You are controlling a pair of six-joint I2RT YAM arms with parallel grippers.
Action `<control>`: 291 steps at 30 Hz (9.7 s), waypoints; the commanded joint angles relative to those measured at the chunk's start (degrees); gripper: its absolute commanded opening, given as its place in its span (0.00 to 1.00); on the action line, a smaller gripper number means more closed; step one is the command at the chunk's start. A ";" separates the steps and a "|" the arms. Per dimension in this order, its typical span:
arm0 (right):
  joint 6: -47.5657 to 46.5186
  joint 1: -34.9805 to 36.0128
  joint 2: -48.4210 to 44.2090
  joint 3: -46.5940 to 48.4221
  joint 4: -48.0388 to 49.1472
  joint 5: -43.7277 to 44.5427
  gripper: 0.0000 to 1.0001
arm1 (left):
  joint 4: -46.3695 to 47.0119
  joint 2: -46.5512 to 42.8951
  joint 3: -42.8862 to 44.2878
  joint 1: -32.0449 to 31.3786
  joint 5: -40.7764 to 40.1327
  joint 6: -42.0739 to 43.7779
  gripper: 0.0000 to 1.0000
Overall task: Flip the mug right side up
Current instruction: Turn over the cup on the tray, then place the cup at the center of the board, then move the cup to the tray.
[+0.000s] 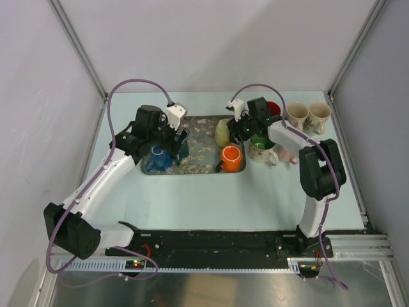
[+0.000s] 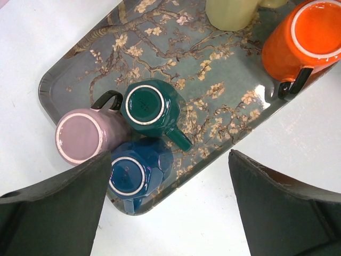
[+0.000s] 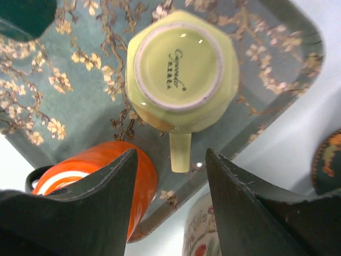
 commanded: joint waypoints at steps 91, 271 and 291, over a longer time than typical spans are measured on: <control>-28.81 9.56 -19.32 12.10 -21.69 -11.03 0.99 | 6.61 3.86 12.65 -7.78 -13.04 9.80 0.00; 24.76 15.43 3.90 5.20 5.71 10.33 0.97 | -4.04 32.03 22.34 10.61 19.28 -39.66 0.74; 12.66 12.13 2.68 2.80 6.16 11.63 0.92 | -4.42 13.61 17.27 15.04 13.32 -28.98 0.84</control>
